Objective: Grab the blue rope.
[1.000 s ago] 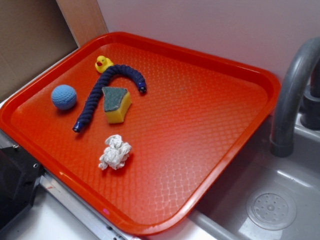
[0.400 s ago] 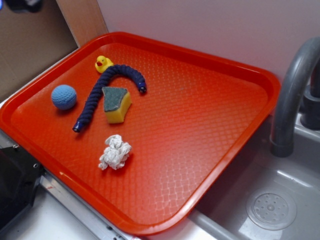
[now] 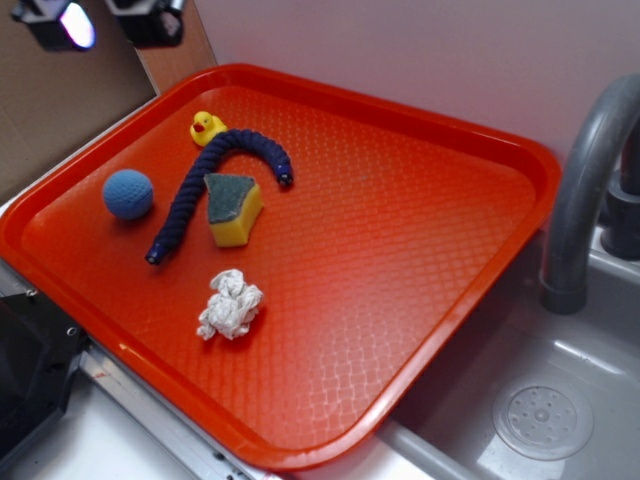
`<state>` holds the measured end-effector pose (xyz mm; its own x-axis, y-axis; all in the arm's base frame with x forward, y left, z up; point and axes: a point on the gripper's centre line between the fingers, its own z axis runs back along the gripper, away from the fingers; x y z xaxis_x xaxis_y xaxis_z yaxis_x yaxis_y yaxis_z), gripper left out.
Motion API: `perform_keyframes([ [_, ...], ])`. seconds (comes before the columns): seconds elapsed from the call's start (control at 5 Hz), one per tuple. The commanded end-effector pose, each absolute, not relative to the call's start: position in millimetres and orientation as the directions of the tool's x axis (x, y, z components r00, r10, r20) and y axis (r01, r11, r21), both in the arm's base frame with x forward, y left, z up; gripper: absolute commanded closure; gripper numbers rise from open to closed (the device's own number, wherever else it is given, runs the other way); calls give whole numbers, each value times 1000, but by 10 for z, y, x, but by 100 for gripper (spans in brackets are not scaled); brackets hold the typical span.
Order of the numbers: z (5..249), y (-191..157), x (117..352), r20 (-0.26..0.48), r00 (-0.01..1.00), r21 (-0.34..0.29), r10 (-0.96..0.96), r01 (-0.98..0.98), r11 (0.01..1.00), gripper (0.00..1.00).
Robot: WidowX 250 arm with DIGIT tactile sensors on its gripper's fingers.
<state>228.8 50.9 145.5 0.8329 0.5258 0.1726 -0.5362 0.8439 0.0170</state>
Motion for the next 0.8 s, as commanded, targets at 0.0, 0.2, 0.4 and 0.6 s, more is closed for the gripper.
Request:
perform_keyframes([
  [0.0, 990, 738, 2553, 200, 862, 3, 466, -476, 879, 0],
  [0.2, 778, 663, 2573, 176, 882, 19, 437, -447, 894, 0],
  [0.4, 619, 631, 2584, 151, 898, 27, 413, -421, 906, 0],
  [0.6, 405, 616, 2504, 99, 913, 22, 396, -400, 916, 0],
])
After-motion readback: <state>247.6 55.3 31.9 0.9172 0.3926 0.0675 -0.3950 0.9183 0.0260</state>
